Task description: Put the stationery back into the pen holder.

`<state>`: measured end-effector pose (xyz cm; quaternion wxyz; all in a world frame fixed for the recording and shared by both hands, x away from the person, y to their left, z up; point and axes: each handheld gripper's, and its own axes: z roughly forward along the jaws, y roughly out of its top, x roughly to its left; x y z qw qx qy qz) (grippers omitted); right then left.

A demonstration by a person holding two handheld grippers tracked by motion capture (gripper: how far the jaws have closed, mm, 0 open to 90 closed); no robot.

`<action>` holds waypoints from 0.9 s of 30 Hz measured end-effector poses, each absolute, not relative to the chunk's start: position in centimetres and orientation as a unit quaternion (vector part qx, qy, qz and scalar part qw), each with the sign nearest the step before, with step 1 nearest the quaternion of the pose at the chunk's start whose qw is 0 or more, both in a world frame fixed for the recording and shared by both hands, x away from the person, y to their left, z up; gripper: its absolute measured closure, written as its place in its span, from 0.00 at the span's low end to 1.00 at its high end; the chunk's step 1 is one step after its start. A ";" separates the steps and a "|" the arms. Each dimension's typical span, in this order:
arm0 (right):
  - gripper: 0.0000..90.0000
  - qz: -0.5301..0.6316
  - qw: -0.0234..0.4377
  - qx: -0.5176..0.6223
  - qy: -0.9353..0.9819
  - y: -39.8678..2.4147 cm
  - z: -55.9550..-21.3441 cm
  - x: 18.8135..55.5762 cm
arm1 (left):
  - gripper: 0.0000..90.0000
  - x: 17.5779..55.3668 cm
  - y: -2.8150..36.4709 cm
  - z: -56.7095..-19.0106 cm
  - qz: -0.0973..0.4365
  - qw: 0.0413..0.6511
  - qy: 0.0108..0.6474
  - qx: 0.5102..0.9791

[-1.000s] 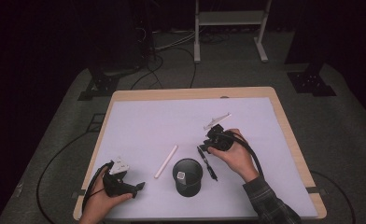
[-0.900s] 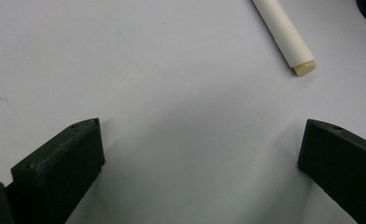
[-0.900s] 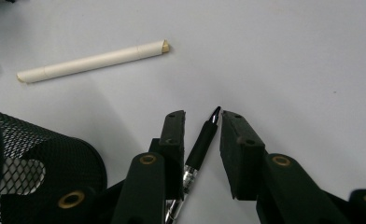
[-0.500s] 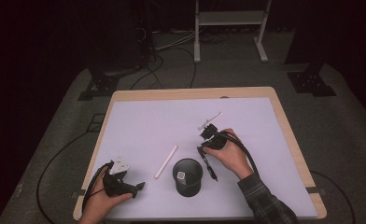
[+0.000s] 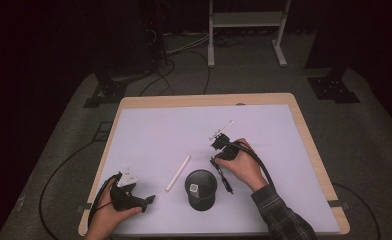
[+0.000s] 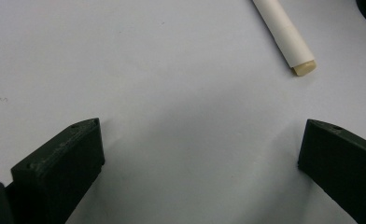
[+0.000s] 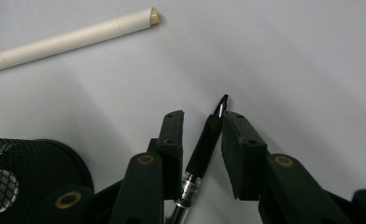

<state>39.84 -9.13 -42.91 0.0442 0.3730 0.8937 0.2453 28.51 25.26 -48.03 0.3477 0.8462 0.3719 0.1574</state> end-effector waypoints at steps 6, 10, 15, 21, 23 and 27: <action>0.75 0.235 0.045 0.378 0.894 -8.9 -43.4 40.1 | 0.00 28.5 25.3 -48.0 0.158 0.347 0.371 0.847; 0.74 0.228 0.041 0.381 0.895 -8.9 -43.8 40.3 | 0.00 28.5 25.3 -48.0 0.158 0.347 0.371 0.847; 0.75 0.223 0.040 0.381 0.896 -8.7 -44.2 40.5 | 0.00 28.5 25.3 -48.0 0.158 0.347 0.371 0.847; 0.76 0.214 0.041 0.382 0.898 -8.4 -44.6 40.6 | 0.00 28.5 25.3 -48.0 0.158 0.347 0.371 0.847; 0.77 0.210 0.043 0.382 0.899 -8.3 -44.5 40.7 | 0.00 28.5 25.3 -48.0 0.158 0.347 0.371 0.847; 0.79 0.198 0.049 0.381 0.902 -7.9 -44.5 40.7 | 0.00 28.5 25.3 -48.0 0.157 0.348 0.372 0.846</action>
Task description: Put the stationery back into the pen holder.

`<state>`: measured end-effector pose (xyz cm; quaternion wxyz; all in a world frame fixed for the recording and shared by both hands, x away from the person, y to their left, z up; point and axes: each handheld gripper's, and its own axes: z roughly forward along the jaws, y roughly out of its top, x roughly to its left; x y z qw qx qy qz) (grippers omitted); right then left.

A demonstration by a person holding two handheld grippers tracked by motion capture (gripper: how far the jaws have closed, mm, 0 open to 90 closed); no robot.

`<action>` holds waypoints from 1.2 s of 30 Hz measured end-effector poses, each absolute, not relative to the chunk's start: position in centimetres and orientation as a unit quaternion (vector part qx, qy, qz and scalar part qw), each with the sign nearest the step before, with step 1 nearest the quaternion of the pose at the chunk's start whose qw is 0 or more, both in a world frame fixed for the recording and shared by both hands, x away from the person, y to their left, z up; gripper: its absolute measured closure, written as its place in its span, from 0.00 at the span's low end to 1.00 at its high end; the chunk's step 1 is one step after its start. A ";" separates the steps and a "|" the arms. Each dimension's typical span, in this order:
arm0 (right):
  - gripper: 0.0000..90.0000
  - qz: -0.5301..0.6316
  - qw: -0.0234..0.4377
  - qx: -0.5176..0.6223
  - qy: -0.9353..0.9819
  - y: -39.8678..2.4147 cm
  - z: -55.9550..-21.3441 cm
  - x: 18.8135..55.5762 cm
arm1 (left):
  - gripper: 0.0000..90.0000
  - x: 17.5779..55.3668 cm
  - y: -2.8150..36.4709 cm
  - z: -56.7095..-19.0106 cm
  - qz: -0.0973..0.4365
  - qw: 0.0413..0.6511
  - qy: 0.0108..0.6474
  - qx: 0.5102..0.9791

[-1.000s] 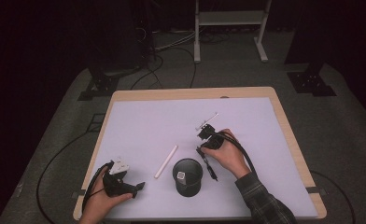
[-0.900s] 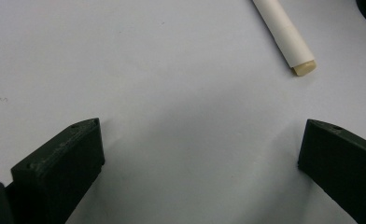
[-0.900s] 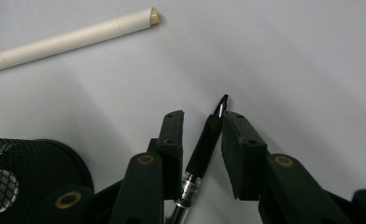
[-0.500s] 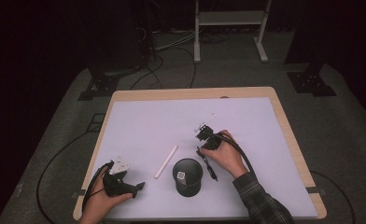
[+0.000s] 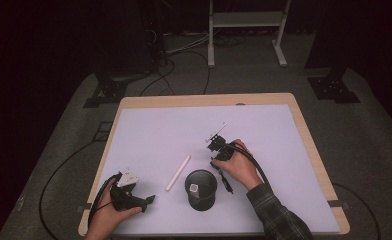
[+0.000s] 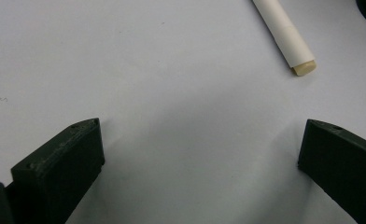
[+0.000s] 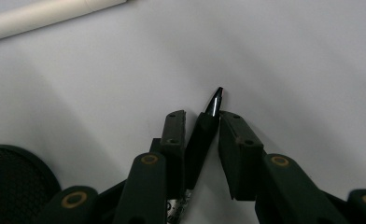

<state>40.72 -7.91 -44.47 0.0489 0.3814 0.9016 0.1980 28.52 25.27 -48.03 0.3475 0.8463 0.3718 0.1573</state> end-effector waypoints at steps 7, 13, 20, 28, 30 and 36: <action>0.83 0.188 0.056 0.378 0.905 -7.7 -44.4 40.7 | 0.00 28.5 25.3 -48.0 0.157 0.347 0.372 0.846; 0.86 0.184 0.057 0.376 0.907 -7.6 -44.4 40.8 | 0.00 28.5 25.3 -48.0 0.157 0.347 0.372 0.847; 0.88 0.187 0.057 0.374 0.907 -7.7 -44.4 40.8 | 0.00 28.5 25.3 -48.0 0.157 0.347 0.372 0.846; 0.88 0.210 0.054 0.377 0.900 -8.4 -44.6 40.6 | 0.00 28.5 25.3 -48.0 0.158 0.347 0.371 0.847; 0.88 0.217 0.052 0.380 0.898 -8.6 -44.6 40.6 | 0.00 28.5 25.3 -48.0 0.158 0.347 0.371 0.847; 0.88 0.236 0.049 0.381 0.892 -9.2 -44.1 40.3 | 0.00 28.5 25.3 -48.0 0.158 0.347 0.371 0.847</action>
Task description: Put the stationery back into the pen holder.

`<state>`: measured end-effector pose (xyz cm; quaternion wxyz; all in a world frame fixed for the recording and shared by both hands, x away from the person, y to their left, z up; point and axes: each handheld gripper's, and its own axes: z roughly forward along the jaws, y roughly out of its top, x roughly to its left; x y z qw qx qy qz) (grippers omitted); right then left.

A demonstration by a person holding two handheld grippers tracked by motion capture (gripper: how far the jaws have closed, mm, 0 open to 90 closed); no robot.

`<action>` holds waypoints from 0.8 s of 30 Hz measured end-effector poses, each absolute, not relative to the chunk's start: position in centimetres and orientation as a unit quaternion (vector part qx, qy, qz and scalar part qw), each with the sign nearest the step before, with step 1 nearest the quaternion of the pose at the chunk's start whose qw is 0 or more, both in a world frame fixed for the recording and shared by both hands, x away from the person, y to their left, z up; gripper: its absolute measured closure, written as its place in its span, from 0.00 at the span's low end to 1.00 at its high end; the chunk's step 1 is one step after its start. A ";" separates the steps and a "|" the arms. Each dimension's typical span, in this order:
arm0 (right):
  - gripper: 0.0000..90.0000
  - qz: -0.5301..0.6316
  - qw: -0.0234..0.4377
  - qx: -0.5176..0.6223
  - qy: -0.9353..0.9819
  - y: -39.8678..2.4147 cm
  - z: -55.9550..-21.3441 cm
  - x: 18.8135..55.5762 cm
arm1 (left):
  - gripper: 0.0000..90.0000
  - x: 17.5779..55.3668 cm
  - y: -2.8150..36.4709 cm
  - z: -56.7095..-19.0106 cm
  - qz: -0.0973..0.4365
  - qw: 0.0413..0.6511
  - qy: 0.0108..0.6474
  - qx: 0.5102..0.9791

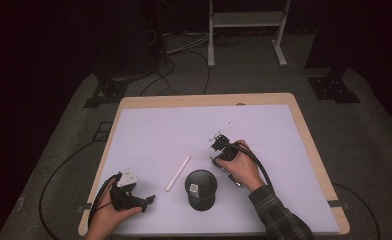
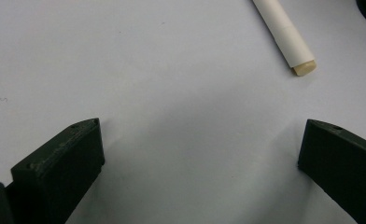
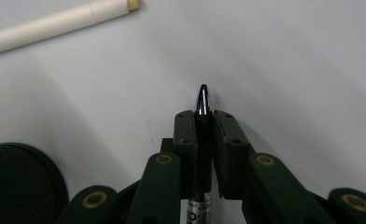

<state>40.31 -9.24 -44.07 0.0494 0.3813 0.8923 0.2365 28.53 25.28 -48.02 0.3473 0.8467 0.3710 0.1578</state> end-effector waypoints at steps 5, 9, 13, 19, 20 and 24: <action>0.88 0.261 0.049 0.381 0.886 -9.8 -43.5 40.0 | 0.00 28.5 25.3 -48.0 0.158 0.348 0.371 0.847; 0.88 0.284 0.052 0.379 0.879 -10.5 -42.9 39.6 | 0.00 28.5 25.3 -48.0 0.158 0.348 0.371 0.846; 0.88 0.304 0.050 0.374 0.875 -10.9 -42.5 39.3 | 0.00 28.5 25.3 -48.0 0.158 0.348 0.371 0.846; 0.88 0.327 0.050 0.370 0.868 -11.6 -42.0 38.8 | 0.00 28.5 25.3 -48.0 0.158 0.348 0.371 0.846; 0.88 0.330 0.051 0.369 0.867 -11.7 -42.0 38.7 | 0.00 28.5 25.3 -48.0 0.158 0.348 0.371 0.847; 0.88 0.344 0.049 0.364 0.864 -12.1 -41.7 38.4 | 0.00 28.5 25.3 -48.0 0.158 0.348 0.371 0.846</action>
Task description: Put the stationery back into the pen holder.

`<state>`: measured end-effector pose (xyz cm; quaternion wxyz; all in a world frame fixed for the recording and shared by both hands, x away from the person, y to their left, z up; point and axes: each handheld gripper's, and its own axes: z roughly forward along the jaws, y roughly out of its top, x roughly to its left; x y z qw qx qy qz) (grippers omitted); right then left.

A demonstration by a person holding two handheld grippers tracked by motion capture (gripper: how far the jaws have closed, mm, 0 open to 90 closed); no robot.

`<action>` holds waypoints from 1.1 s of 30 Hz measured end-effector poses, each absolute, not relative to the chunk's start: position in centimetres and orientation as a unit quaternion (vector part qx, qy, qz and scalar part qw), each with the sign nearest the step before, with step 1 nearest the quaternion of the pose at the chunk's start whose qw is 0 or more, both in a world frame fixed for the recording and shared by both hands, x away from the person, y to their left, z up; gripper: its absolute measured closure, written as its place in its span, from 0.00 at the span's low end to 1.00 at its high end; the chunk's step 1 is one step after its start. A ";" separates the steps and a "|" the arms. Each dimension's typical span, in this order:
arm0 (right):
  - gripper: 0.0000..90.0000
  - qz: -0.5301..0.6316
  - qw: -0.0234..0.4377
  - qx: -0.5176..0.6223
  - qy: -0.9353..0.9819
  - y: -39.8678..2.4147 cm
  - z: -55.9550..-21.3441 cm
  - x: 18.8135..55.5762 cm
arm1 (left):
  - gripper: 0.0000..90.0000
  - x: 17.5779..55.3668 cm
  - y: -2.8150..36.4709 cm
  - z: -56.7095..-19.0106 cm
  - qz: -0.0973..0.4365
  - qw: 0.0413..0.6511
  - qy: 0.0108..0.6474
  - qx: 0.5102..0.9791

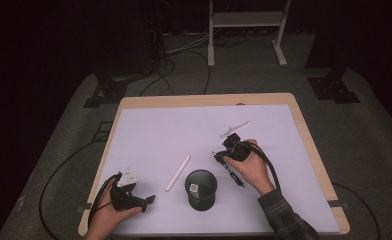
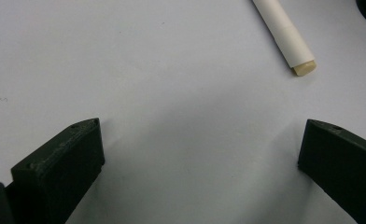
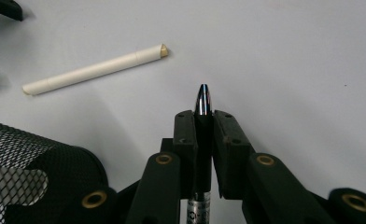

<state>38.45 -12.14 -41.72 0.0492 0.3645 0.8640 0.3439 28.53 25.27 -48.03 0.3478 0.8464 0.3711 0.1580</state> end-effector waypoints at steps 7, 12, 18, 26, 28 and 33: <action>0.88 0.378 0.044 0.362 0.851 -13.2 -41.1 37.9 | 0.00 28.5 25.3 -48.0 0.159 0.348 0.370 0.847; 0.88 0.390 0.048 0.359 0.847 -13.7 -40.8 37.8 | 0.00 28.5 25.3 -48.0 0.159 0.347 0.370 0.847; 0.88 0.404 0.050 0.353 0.843 -14.1 -40.3 37.6 | 0.00 28.5 25.3 -48.0 0.158 0.348 0.371 0.846; 0.88 0.429 0.053 0.341 0.835 -14.3 -39.5 37.1 | 0.00 28.5 25.3 -48.0 0.159 0.348 0.371 0.846; 0.88 0.435 0.052 0.337 0.833 -14.3 -39.2 36.9 | 0.00 28.5 25.3 -48.0 0.159 0.348 0.371 0.846; 0.88 0.451 0.051 0.328 0.828 -14.3 -38.4 36.5 | 0.00 28.5 25.3 -48.0 0.158 0.349 0.371 0.846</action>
